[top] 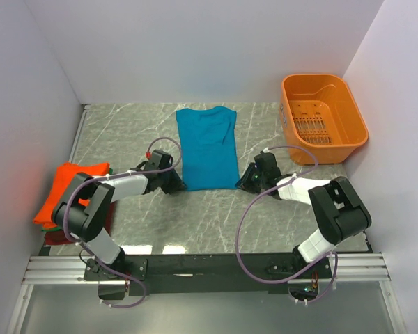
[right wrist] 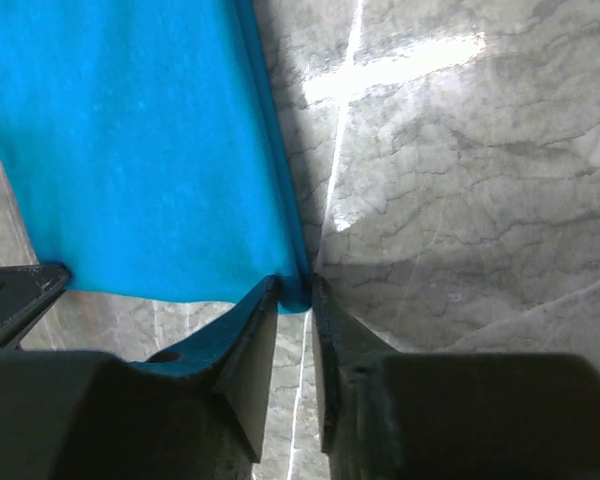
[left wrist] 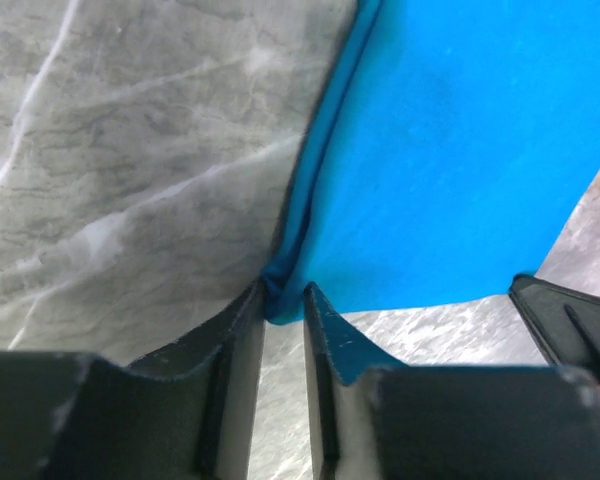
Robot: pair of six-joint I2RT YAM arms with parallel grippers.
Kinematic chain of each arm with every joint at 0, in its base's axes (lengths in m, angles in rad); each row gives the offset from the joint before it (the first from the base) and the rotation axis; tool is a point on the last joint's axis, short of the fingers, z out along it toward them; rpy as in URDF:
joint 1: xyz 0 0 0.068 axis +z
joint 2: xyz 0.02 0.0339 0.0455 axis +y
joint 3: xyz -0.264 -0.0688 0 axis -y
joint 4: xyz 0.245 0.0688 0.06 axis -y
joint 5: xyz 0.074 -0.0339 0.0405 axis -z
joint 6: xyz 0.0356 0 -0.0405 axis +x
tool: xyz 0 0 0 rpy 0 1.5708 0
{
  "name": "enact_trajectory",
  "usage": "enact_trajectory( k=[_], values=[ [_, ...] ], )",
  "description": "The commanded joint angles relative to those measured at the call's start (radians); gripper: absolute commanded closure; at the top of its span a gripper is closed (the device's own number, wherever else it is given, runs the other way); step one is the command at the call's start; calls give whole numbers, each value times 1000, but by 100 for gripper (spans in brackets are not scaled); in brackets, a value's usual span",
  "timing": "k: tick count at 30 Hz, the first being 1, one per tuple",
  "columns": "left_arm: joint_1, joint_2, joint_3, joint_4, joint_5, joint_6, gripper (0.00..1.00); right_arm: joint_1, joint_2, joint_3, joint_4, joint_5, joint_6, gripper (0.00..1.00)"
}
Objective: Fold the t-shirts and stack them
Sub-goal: Fold the tshirt
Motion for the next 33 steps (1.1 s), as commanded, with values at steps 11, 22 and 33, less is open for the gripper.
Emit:
enact_trajectory(
  k=[11, 22, 33],
  values=[
    [-24, -110, -70, -17, -46, -1, 99, 7, -91, -28, -69, 20, -53, 100],
    [-141, -555, -307, -144, -114, -106, 99, 135, -620, -295, -210, 44, 14, 100],
    [-330, -1046, -426, -377, -198, -228, 99, 417, -1061, -423, -466, 205, 210, 100]
  ],
)
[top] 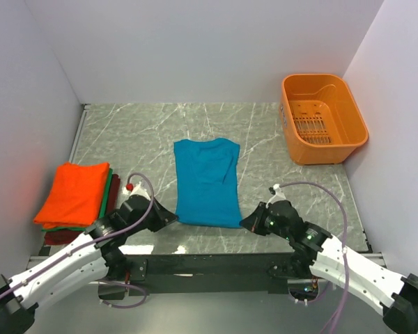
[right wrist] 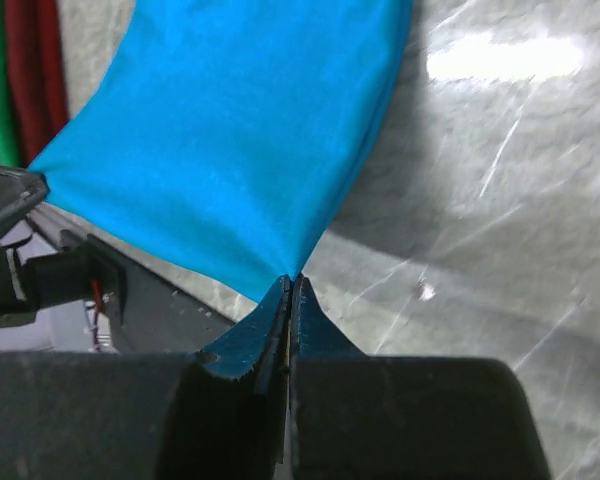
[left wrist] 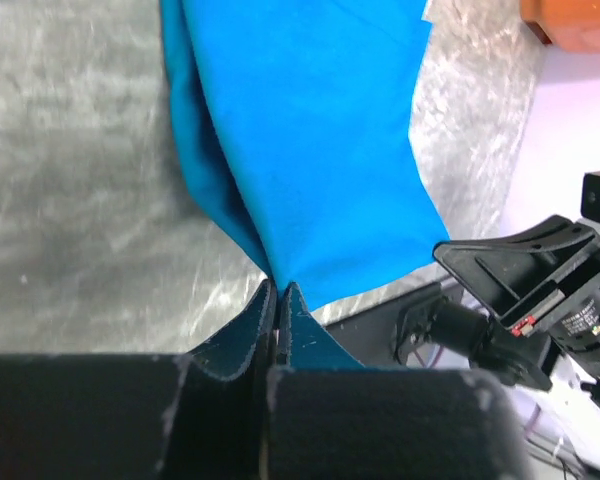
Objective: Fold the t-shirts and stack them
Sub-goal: Fold the tshirt
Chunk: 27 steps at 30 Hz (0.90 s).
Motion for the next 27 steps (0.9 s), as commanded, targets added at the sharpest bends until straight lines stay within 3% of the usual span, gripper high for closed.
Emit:
enact_trajectory(
  k=[1, 7, 13, 16, 19, 27],
  values=[
    [-33, -62, -7, -98, -68, -39, 99, 58, -63, 2, -100, 112, 67, 100],
    [-39, -66, 108, -156, -143, -6, 99, 76, 40, 150, -164, 223, 3, 100],
    [-28, 136, 305, -152, -214, 75, 100, 73, 212, 389, -207, 315, -85, 100],
    [4, 269, 405, -133, -197, 122, 99, 60, 319, 486, -203, 330, -128, 99],
    [105, 395, 473, -95, -119, 162, 100, 6, 418, 570, -177, 310, -180, 99],
    [275, 595, 635, -21, 15, 247, 100, -163, 625, 703, -82, 197, -249, 100]
  ],
)
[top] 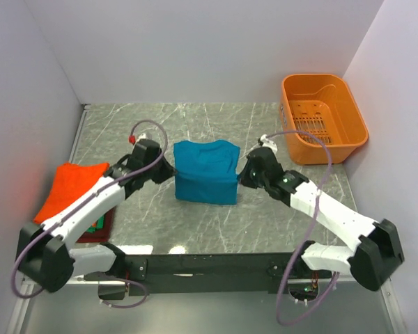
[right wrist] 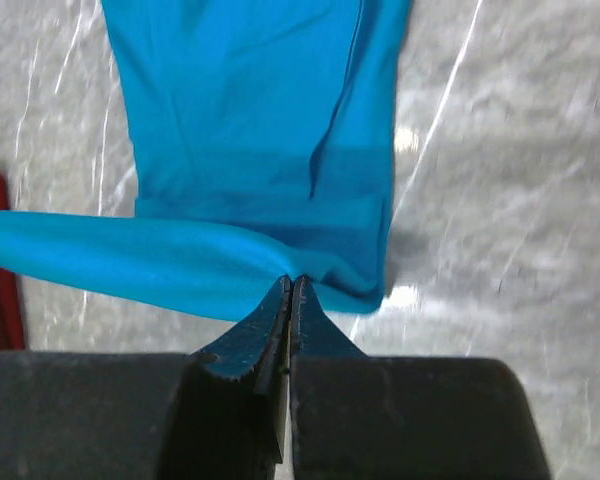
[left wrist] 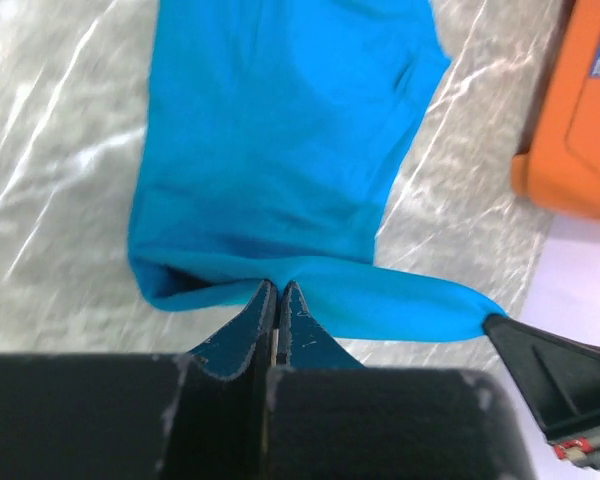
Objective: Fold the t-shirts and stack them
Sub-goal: Fold the tshirt
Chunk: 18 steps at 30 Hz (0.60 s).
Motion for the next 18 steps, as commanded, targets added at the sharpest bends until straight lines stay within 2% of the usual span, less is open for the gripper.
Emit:
enact_trajectory(
  k=[1, 18],
  values=[
    [60, 90, 119, 60, 76, 75, 100, -66, 84, 99, 67, -38, -67, 100],
    [223, 483, 479, 61, 218, 143, 99, -218, 506, 461, 66, -161, -140, 100]
  ],
)
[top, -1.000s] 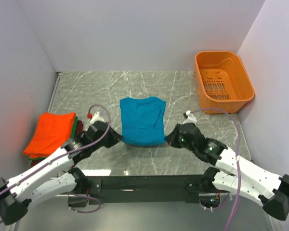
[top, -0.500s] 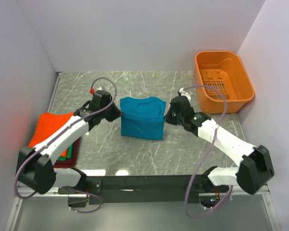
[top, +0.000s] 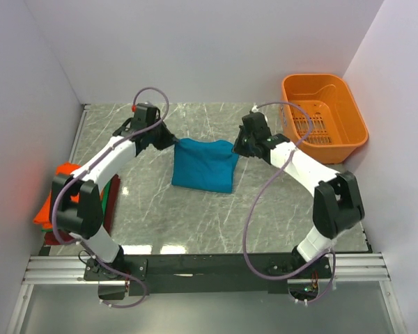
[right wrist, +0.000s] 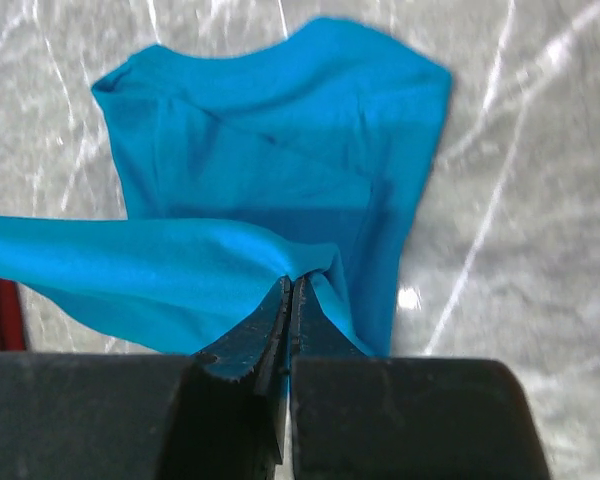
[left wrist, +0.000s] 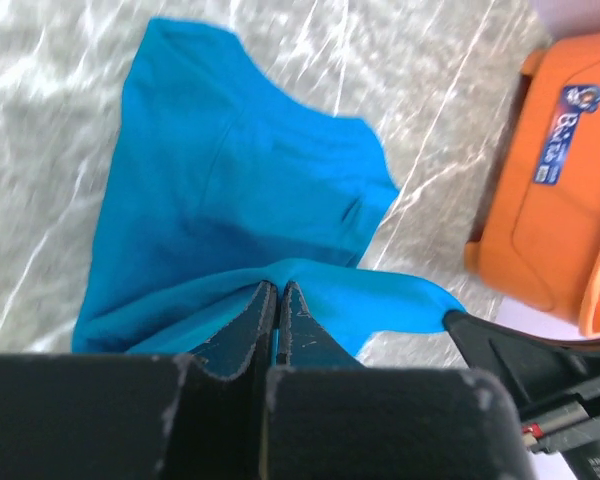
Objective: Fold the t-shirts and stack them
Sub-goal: Fold the tshirt
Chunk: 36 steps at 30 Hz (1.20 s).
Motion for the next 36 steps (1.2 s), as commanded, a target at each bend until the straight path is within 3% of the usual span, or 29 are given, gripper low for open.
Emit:
enact_trajectory(
  k=[1, 16, 32, 34, 36],
  values=[
    [23, 44, 103, 9, 52, 45, 100, -25, 58, 93, 16, -22, -31, 100],
    [84, 410, 351, 81, 191, 48, 99, -127, 256, 244, 13, -85, -29, 100],
    [114, 545, 449, 207, 216, 15, 99, -201, 470, 441, 36, -139, -52, 100],
    [124, 570, 469, 233, 217, 35, 94, -212, 504, 474, 49, -127, -60, 91],
    [141, 588, 480, 285, 240, 54, 72, -224, 536, 510, 54, -139, -72, 81]
  ],
)
